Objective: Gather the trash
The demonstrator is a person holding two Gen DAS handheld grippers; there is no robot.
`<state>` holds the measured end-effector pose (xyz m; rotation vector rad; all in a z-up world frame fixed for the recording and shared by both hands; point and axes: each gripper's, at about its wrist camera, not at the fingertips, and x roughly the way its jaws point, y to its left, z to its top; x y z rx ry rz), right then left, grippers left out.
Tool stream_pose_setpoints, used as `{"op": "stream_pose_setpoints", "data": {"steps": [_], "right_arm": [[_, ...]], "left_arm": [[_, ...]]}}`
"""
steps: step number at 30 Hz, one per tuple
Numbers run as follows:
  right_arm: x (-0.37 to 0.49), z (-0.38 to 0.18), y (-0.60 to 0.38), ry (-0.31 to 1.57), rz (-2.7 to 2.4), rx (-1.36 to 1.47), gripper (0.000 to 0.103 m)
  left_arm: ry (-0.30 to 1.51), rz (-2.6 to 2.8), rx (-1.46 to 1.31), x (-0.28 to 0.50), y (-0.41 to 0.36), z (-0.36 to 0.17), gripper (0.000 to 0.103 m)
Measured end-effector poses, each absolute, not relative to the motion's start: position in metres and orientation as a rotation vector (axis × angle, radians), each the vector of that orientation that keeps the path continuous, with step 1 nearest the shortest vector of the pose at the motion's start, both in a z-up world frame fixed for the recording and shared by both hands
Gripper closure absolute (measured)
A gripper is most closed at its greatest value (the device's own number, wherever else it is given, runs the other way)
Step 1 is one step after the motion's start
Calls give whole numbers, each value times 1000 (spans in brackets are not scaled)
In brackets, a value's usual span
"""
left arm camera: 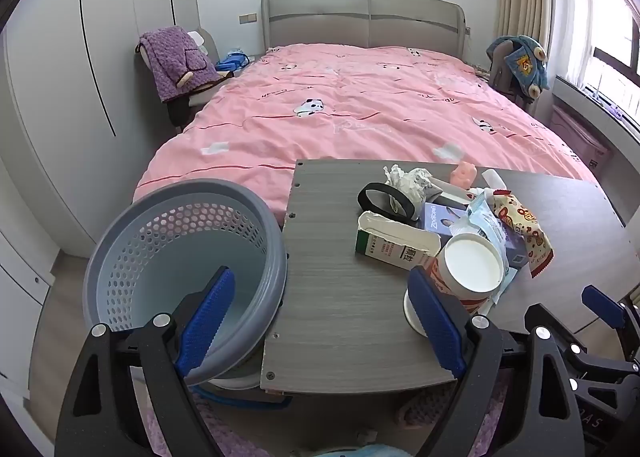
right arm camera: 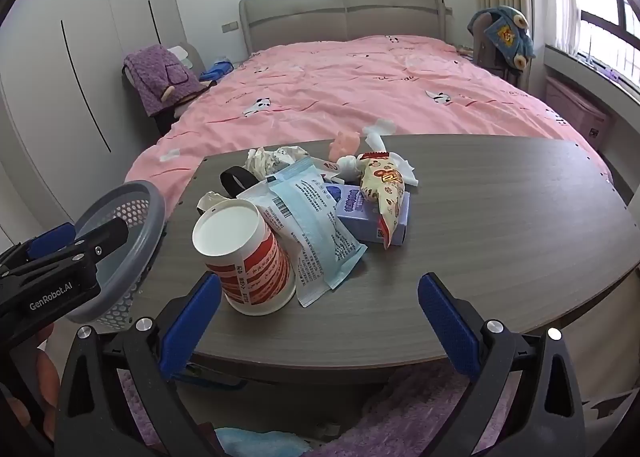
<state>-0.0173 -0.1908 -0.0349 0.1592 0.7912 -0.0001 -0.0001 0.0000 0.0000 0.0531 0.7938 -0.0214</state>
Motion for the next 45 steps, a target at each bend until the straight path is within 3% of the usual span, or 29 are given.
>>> {"op": "stream_pose_setpoints", "data": {"steps": [45], "right_arm": [[-30,-22,-183,749,1,147,6]], "left_arm": [[765,5,51,-15,9,4,19]]}}
